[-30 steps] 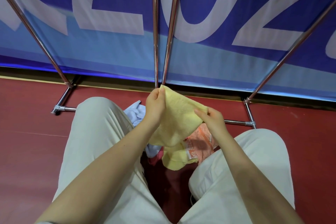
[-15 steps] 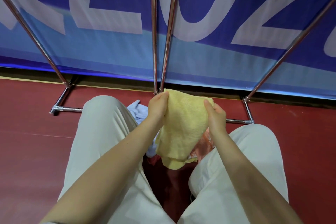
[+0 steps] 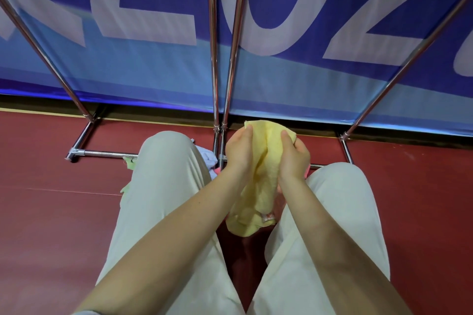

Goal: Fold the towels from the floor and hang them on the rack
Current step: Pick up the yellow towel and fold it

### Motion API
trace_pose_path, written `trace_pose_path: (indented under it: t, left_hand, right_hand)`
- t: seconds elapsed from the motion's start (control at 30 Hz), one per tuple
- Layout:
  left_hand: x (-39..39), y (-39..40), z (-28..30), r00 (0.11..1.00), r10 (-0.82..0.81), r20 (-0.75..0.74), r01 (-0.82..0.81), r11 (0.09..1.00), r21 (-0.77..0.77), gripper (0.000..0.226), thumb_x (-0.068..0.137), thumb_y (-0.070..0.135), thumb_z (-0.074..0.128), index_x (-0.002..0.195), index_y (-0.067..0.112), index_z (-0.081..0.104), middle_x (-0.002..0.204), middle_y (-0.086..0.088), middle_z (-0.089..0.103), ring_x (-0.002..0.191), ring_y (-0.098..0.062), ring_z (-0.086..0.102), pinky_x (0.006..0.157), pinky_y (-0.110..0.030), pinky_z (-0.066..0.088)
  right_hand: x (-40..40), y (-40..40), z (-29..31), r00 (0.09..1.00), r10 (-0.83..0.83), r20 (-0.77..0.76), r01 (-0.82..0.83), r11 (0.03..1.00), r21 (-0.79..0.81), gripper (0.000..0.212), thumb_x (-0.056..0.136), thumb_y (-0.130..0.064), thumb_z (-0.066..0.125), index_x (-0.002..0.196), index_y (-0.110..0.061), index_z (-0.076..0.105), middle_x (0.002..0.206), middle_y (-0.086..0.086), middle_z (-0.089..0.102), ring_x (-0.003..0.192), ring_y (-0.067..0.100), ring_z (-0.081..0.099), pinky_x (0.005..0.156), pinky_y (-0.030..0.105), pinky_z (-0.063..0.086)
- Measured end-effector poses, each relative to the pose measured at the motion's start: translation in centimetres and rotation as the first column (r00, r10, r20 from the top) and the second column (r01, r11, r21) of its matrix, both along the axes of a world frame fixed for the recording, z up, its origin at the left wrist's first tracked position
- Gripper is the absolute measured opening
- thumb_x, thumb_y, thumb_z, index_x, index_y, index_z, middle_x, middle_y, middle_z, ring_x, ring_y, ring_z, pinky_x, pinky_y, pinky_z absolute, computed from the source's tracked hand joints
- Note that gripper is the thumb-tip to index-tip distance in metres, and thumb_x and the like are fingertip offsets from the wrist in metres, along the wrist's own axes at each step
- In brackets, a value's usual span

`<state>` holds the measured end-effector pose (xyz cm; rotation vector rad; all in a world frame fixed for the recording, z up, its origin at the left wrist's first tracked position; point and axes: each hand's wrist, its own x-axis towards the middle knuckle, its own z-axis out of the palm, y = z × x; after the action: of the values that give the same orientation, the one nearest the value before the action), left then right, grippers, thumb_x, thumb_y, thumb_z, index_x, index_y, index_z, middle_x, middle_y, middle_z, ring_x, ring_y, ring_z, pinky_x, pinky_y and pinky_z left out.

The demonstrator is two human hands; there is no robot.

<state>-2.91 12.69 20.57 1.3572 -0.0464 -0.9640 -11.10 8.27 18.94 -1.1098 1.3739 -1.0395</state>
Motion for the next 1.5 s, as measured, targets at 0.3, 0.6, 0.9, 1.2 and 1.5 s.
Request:
trace_pose_path:
  t: [0.3, 0.6, 0.9, 1.2, 1.5]
  left_hand:
    - [-1.9, -0.3, 1.2, 0.962, -0.103, 0.251, 0.138, 0.982, -0.128, 0.029, 0.098, 0.024, 0.049, 0.081, 0.032, 0.071, 0.077, 0.011, 0.070, 0.077, -0.007, 0.064, 0.074, -0.028, 0.051]
    - [-1.7, -0.2, 1.6, 0.974, -0.130, 0.188, 0.165, 0.968, -0.189, 0.028, 0.098, 0.023, 0.045, 0.091, 0.018, 0.072, 0.084, -0.004, 0.070, 0.077, -0.016, 0.063, 0.073, -0.031, 0.050]
    - [-0.6, 0.6, 2.2, 0.984, -0.117, 0.135, 0.143, 0.969, -0.200, 0.023, 0.096, 0.018, 0.055, 0.101, 0.002, 0.071, 0.087, -0.007, 0.072, 0.076, -0.013, 0.065, 0.065, -0.023, 0.049]
    - [0.8, 1.9, 2.5, 0.979, -0.136, 0.152, 0.160, 0.974, -0.161, 0.021, 0.095, 0.019, 0.059, 0.078, 0.022, 0.070, 0.065, 0.009, 0.070, 0.059, 0.000, 0.064, 0.060, -0.016, 0.051]
    - [0.0, 2.7, 2.2, 0.922, -0.252, 0.293, 0.283, 0.957, -0.069, 0.025, 0.097, 0.040, 0.054, 0.088, 0.024, 0.071, 0.079, 0.013, 0.071, 0.077, 0.002, 0.066, 0.070, -0.016, 0.051]
  right_hand:
    - [0.6, 0.9, 1.8, 1.000, -0.010, -0.007, 0.008, 0.984, -0.179, 0.028, 0.091, -0.030, 0.061, 0.068, -0.014, 0.060, 0.062, -0.004, 0.057, 0.059, 0.008, 0.049, 0.060, 0.029, 0.043]
    - [0.2, 1.4, 2.6, 0.986, 0.109, 0.125, -0.088, 0.983, -0.159, 0.036, 0.099, -0.029, 0.046, 0.073, -0.016, 0.067, 0.070, 0.006, 0.065, 0.066, 0.015, 0.060, 0.064, 0.033, 0.049]
    - [-1.0, 1.1, 2.7, 0.966, 0.137, -0.219, -0.235, 0.820, -0.521, 0.014, 0.081, -0.011, 0.071, 0.093, -0.019, 0.070, 0.109, -0.004, 0.052, 0.110, 0.013, 0.045, 0.094, 0.014, 0.038]
    - [-1.2, 1.3, 2.5, 0.932, 0.329, -0.153, -0.359, 0.898, -0.256, 0.013, 0.084, -0.031, 0.070, 0.082, -0.021, 0.062, 0.070, -0.014, 0.062, 0.065, -0.002, 0.054, 0.066, 0.024, 0.044]
    - [-0.9, 1.2, 2.1, 0.973, 0.209, -0.097, -0.227, 0.941, -0.250, 0.026, 0.093, -0.030, 0.058, 0.084, -0.007, 0.064, 0.072, 0.002, 0.062, 0.063, 0.006, 0.052, 0.055, 0.016, 0.040]
